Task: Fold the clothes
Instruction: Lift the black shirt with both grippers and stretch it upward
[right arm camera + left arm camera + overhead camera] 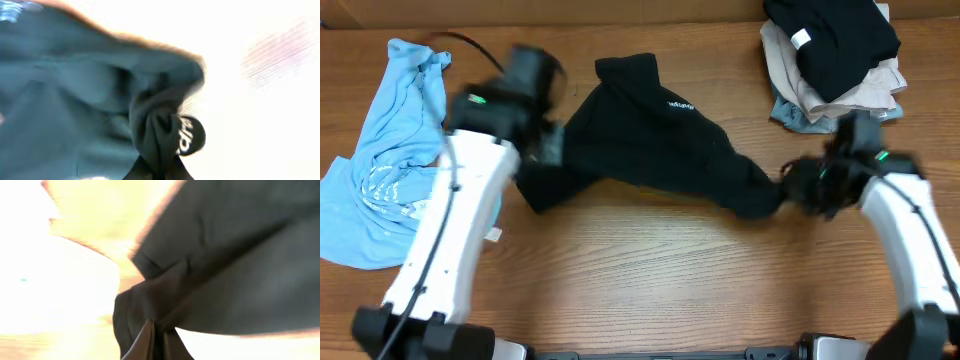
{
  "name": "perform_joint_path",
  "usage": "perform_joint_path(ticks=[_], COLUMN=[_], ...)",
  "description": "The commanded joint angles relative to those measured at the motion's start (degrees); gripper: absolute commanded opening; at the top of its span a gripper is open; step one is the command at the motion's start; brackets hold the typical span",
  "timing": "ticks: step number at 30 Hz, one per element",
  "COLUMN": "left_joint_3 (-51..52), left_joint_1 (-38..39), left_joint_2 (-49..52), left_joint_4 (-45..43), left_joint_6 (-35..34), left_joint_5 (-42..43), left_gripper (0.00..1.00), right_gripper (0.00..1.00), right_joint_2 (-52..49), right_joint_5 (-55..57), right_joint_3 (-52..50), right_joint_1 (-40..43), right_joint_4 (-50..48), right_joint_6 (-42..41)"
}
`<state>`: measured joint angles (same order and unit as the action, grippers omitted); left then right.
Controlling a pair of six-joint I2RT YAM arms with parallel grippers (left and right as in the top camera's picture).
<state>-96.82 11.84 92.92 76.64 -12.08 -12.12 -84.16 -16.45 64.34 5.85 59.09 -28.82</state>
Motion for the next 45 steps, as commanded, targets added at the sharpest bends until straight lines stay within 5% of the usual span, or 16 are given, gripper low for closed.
perform_joint_path(ticks=[1, 10, 21, 33, 45], left_joint_3=[-10.82, -34.77, -54.93, -55.43, -54.12], left_joint_1=[-4.33, -7.34, -7.32, -7.32, -7.5], left_joint_2=[-0.37, -0.48, -5.18, -10.97, 5.22], left_joint_4=[2.54, 9.31, 16.59, 16.37, 16.0], left_joint_6=[0.57, 6.6, 6.56, 6.56, 7.52], left_joint_5=[-4.0, -5.31, -5.46, -6.14, -8.09], left_gripper=[0.04, 0.04, 0.04, 0.04, 0.04], right_gripper=[0.04, 0.04, 0.04, 0.04, 0.04], right_joint_2=[4.02, 4.02, 5.01, 9.46, -3.63], right_joint_5=[2.12, 5.4, 12.94, 14.58, 8.31], right_joint_3=[16.61, 56.37, 86.07, 88.94, 84.52], right_joint_1=[0.09, 0.39, 0.39, 0.39, 0.22], right_joint_4=[6.1, 20.63, 37.11, 37.94, 35.78], right_joint_6=[5.29, 6.58, 6.6, 8.15, 12.83])
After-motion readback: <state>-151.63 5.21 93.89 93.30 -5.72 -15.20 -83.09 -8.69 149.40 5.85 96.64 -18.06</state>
